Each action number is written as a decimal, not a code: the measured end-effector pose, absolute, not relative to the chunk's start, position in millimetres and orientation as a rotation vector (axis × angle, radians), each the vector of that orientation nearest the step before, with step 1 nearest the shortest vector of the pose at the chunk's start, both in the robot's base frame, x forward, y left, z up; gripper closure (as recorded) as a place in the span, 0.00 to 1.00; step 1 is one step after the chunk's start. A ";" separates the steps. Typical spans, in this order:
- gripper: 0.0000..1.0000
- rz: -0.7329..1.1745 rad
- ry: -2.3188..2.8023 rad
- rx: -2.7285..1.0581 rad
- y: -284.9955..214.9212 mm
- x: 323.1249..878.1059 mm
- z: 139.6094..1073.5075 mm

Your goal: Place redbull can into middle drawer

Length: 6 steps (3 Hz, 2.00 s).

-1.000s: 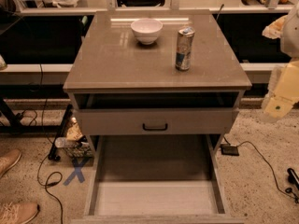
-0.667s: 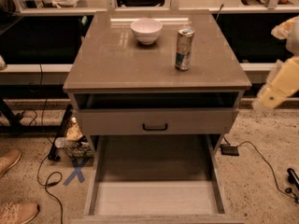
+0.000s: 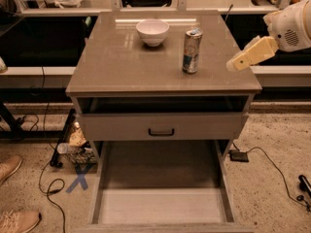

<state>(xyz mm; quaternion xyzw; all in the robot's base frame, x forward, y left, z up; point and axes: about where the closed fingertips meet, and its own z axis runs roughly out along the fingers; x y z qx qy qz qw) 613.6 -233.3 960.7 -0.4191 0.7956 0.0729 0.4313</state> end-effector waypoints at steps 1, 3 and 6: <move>0.00 0.183 1.986 -1.050 -232.4 611.9 960.9; 0.00 0.340 1.955 -1.002 -196.3 643.5 933.3; 0.02 0.548 1.830 -0.864 -135.1 699.7 909.5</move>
Offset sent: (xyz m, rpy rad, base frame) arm 0.0207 0.0286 -0.0267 0.1062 0.0366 0.0311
